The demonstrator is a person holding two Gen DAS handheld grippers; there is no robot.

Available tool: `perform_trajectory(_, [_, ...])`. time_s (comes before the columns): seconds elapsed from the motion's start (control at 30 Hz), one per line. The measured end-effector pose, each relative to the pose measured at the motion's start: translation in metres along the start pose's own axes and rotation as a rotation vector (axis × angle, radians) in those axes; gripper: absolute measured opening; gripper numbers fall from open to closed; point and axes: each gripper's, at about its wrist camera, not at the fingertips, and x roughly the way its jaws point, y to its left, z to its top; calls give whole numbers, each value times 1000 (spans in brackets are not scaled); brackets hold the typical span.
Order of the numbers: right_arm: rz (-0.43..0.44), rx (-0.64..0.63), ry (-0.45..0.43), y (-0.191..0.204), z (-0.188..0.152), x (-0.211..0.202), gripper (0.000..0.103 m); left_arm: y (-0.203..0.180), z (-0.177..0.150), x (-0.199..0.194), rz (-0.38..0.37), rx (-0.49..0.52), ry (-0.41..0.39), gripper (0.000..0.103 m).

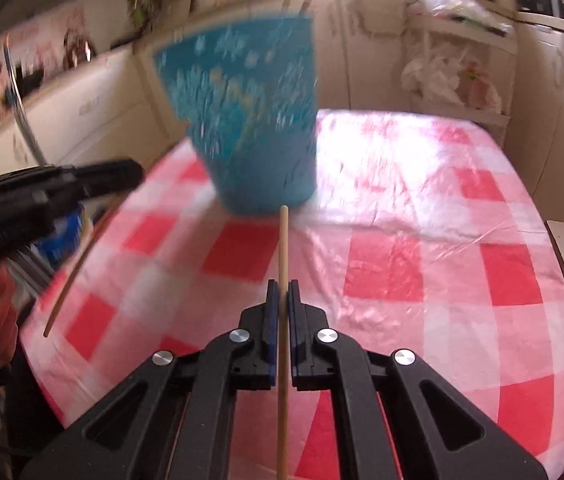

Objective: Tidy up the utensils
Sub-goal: 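Lift the stick with the right gripper over the teal cup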

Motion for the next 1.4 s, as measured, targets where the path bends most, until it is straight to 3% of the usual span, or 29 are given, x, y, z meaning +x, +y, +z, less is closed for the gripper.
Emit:
perform_trajectory(0.1, [15,62,-117,-5,3,-13,5,9,33,-32,9,-29,-186,4])
perform_trajectory(0.17, [24,104,-109,-10,2,-10,5,15,54,-43,15,-46,-251,4])
perform_trajectory(0.47, [46,119,-76,-16,9,-3,6,35,92,-41,-46,-126,-312,4])
perform_trajectory(0.67, [55,125,-61,-17,7,1,6,48,118,-26,-71,-238,-491,4])
perform_trajectory(0.9, [59,133,-51,-18,7,4,6,61,150,-5,-55,-386,-628,4])
perform_trajectory(1.07, [59,136,-53,-18,7,4,6,55,146,21,-46,-393,-564,4])
perform_trajectory(1.4, [61,155,-65,-19,8,2,6,56,98,44,0,-387,-450,5])
